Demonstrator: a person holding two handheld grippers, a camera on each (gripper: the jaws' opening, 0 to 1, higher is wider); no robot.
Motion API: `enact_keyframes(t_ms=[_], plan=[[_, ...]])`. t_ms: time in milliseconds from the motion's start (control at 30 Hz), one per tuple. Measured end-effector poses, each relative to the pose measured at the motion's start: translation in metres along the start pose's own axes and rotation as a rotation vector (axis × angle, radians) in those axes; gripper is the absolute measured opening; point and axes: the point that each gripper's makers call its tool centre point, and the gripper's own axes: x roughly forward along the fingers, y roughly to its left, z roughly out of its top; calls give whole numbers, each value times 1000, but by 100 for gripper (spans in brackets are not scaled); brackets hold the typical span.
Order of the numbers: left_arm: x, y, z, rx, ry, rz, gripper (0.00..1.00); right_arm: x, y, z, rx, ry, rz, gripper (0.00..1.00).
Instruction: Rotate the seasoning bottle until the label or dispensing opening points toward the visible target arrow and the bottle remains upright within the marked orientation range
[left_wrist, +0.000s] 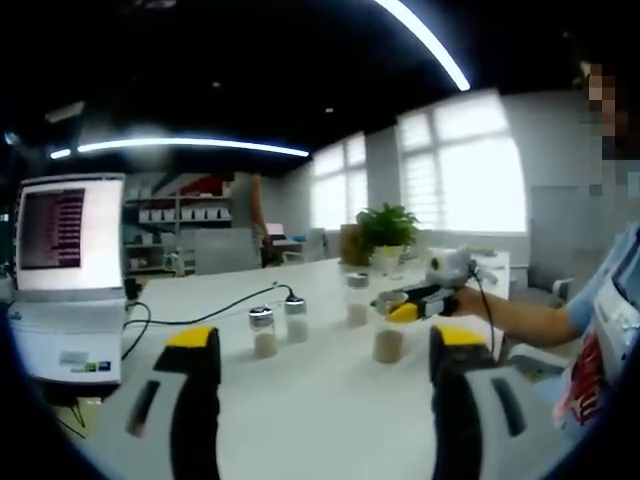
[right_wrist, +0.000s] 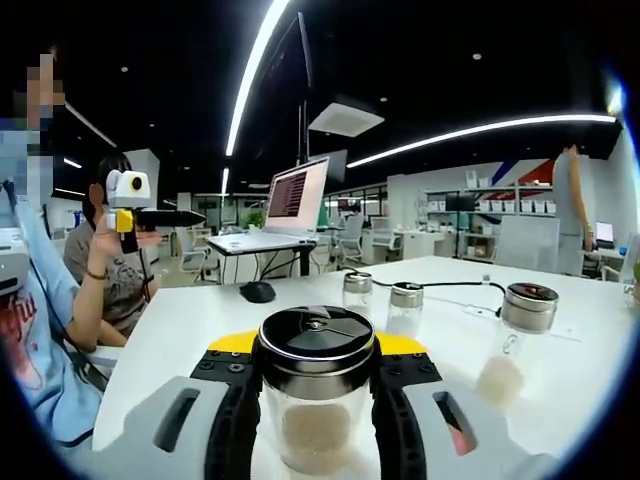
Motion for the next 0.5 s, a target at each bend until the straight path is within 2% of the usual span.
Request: enact_keyframes(t_ms=[333,500], plan=[[0,0,1,-6,-4,2,91,-1,0,0,-3,-12,57,41],[2,-1,1,-14,-5,-7,91,-1,1,-1,-12,16,94,41]])
